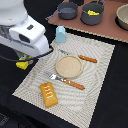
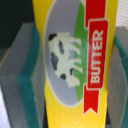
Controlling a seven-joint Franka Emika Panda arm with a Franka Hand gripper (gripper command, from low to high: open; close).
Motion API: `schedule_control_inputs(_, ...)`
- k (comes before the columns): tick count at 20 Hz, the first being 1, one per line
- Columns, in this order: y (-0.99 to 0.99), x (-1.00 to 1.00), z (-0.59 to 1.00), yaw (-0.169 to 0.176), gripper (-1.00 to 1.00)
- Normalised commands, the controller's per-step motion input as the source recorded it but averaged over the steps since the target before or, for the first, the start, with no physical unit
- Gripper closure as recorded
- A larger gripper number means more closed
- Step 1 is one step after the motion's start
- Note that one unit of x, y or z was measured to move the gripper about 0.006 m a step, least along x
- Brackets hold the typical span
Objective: Interact with the objects in diverse but meaningful ways.
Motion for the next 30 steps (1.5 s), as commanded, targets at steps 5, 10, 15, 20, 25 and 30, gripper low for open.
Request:
schedule_control_inputs(5,0.14,0.10,0.00,-0.275,1.00)
schedule_control_inputs(10,0.17,0.12,0.00,-0.256,1.00)
schedule_control_inputs(15,0.30,0.24,0.11,-0.183,1.00)
schedule_control_inputs(20,0.58,0.41,0.22,-0.006,1.00)
schedule_control_inputs(25,0.84,0.46,0.24,0.000,1.00)
schedule_control_inputs(30,0.80,0.56,0.25,0.000,1.00)
